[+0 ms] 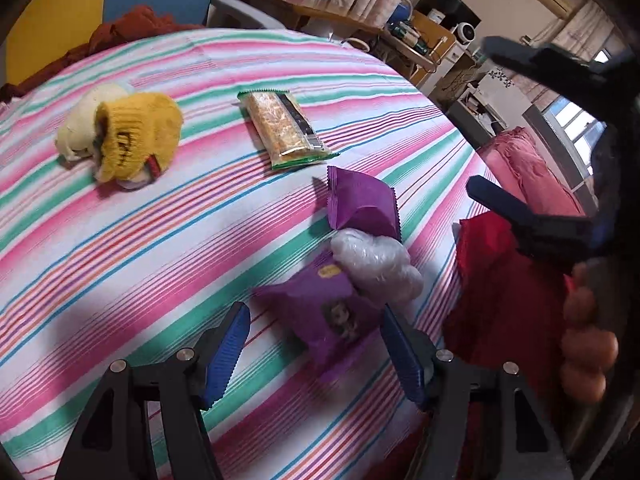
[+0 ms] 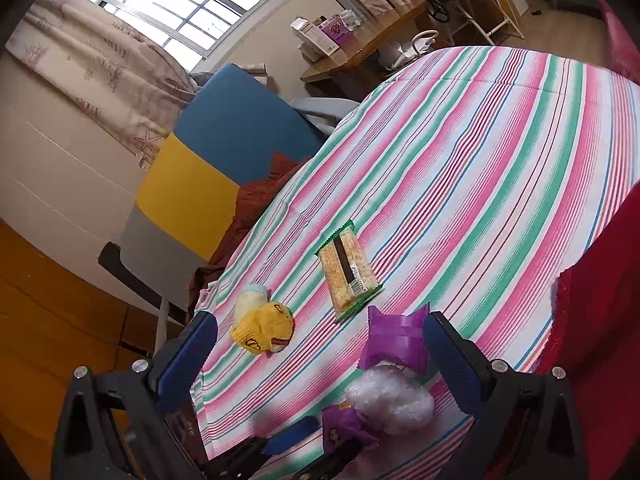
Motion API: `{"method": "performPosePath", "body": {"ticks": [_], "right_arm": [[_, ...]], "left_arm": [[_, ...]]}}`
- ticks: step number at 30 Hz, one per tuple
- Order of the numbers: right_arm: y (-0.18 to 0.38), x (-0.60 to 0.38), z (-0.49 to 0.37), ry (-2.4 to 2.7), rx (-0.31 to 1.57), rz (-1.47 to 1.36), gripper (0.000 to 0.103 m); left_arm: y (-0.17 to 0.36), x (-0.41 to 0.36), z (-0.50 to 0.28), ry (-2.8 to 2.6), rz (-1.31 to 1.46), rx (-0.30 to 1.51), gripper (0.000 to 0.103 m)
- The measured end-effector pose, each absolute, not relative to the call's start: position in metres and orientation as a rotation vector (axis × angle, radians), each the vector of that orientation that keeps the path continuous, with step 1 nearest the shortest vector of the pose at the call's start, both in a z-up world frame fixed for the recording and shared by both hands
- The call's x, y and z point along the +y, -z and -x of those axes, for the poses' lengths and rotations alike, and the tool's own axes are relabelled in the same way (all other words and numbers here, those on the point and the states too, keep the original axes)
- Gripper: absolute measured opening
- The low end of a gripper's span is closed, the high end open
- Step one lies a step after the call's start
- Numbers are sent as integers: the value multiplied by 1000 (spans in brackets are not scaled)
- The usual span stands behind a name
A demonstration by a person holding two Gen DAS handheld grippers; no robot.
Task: Organize objects
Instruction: 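Move both tools back toward the remaining items on the tablecloth, then grasp a purple packet with the left tool while the right tool grasps the clear plastic bag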
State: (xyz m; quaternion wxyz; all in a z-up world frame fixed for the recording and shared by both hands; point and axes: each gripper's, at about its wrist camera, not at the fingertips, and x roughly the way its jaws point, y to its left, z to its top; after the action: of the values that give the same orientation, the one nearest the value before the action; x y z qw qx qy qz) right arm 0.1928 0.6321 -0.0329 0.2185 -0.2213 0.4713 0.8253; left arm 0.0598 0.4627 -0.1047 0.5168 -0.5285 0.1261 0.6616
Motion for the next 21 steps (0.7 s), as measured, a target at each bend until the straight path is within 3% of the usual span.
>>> {"method": "performPosePath", "body": {"ticks": [5, 7, 9, 11, 21], "right_arm": [[33, 632, -193, -2289, 1314, 606, 103], [33, 632, -193, -2289, 1315, 608, 103], [33, 632, -192, -2286, 1314, 618, 103], [34, 632, -191, -2282, 1312, 633, 103], [35, 632, -185, -2260, 1302, 692, 103]], "left_arm": [[111, 481, -60, -1609, 1236, 369, 68], [112, 481, -64, -1624, 1174, 441, 58], [113, 473, -64, -1638, 1122, 479, 36], [114, 464, -57, -1639, 1106, 482, 27], [113, 392, -38, -1611, 1120, 386, 28]]}}
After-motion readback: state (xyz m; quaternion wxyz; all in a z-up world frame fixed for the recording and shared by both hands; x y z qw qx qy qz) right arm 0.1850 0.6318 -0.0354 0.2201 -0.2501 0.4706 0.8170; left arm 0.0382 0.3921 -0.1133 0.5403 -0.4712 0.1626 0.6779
